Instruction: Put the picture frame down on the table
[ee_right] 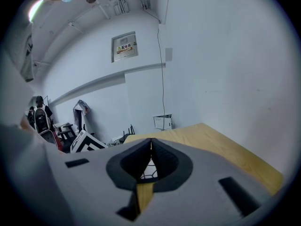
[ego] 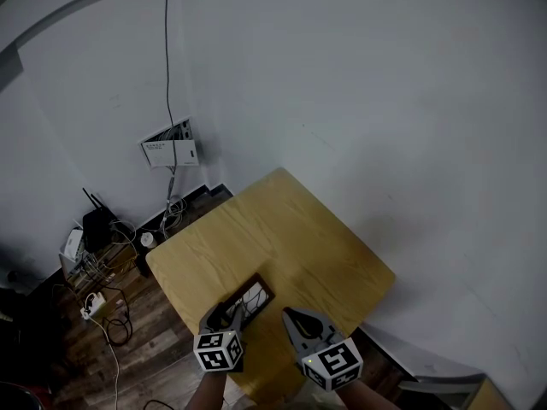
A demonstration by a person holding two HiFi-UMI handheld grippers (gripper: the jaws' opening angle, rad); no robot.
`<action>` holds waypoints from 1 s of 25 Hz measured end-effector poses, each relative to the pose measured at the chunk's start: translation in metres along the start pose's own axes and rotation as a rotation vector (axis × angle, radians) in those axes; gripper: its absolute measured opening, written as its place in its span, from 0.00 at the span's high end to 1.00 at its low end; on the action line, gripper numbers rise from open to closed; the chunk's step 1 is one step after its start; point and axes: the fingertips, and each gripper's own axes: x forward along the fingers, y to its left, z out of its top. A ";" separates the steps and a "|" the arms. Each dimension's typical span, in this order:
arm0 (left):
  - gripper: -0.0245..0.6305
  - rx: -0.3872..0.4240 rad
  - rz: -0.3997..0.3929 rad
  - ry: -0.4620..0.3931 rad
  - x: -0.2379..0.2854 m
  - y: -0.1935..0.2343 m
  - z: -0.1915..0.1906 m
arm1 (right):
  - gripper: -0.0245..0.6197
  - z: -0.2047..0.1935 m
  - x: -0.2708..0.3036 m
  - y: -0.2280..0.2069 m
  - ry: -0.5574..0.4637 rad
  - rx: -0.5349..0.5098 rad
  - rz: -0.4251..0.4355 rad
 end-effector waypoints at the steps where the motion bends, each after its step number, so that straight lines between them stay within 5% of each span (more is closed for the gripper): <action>1: 0.68 0.002 0.009 0.002 0.001 0.002 -0.001 | 0.96 0.000 0.001 0.000 0.001 0.001 0.001; 11: 0.55 -0.025 0.073 0.002 0.005 0.022 -0.008 | 0.96 -0.004 0.004 0.000 0.016 -0.002 0.008; 25: 0.53 -0.028 0.068 -0.029 -0.002 0.021 -0.003 | 0.96 -0.003 0.006 0.007 0.009 -0.004 0.020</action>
